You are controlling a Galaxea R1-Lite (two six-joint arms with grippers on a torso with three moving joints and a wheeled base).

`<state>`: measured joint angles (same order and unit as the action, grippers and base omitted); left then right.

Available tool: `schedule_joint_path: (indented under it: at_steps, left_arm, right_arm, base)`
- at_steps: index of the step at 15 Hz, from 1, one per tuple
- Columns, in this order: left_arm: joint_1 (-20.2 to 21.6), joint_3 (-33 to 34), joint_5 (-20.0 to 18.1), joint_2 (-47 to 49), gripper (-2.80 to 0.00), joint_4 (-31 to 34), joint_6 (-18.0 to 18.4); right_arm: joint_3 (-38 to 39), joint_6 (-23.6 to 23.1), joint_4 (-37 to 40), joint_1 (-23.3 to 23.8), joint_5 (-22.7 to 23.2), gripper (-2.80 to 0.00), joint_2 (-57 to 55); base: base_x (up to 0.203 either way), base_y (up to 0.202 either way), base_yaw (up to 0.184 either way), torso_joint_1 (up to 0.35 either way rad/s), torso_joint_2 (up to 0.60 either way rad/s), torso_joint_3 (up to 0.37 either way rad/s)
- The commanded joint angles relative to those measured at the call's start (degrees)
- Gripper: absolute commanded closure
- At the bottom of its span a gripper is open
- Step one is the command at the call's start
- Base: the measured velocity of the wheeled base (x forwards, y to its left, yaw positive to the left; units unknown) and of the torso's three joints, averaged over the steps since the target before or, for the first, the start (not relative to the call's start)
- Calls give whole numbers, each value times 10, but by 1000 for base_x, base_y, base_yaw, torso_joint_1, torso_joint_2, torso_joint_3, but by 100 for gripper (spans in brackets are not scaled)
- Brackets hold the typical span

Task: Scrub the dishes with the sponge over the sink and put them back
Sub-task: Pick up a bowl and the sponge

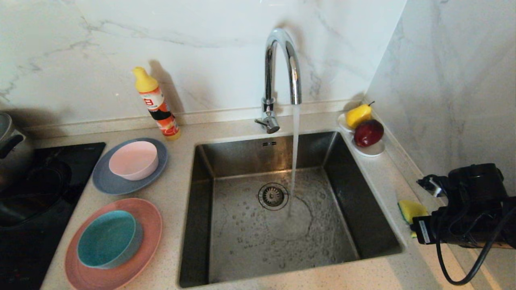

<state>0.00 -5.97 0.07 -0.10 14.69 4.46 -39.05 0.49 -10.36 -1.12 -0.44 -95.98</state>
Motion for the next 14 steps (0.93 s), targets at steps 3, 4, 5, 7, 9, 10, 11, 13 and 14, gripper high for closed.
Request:
schedule_joint_path:
  at_steps: [3,4,5,7,9,10,11,13,14]
  left_arm:
    - [0,0,0,0,0,1,0]
    - [0,0,0,0,0,1,0]
    - [0,0,0,0,0,1,0]
    - [0,0,0,0,0,1,0]
    - [0,0,0,0,0,1,0]
    - [0,0,0,0,0,1,0]
    - [0,0,0,0,0,1,0]
    - [0,0,0,0,0,1,0]
    - [0,0,0,0,0,1,0]
  right_arm:
    - [-3,0,0,0,-1,0,13]
    - [-3,-1,2,0,-1,0,30]
    - [-2,-3,10,-1,1,0,54]
    - [-4,-6,52,-13,15,0,113]
    - [-7,-7,110,-39,51,0,179]
    - [-10,-6,136,-62,62,0,204]
    - [-12,-4,156,-88,68,0,227]
    - [-16,-1,178,-122,71,0,258]
    - [-17,3,185,-136,71,0,266]
  base:
    - [0,0,0,0,0,0]
    - [0,0,0,0,0,0]
    - [0,0,0,0,0,0]
    - [0,0,0,0,0,0]
    - [0,0,0,0,0,0]
    - [0,0,0,0,0,0]
    - [0,0,0,0,0,0]
    - [0,0,0,0,0,0]
    - [0,0,0,0,0,0]
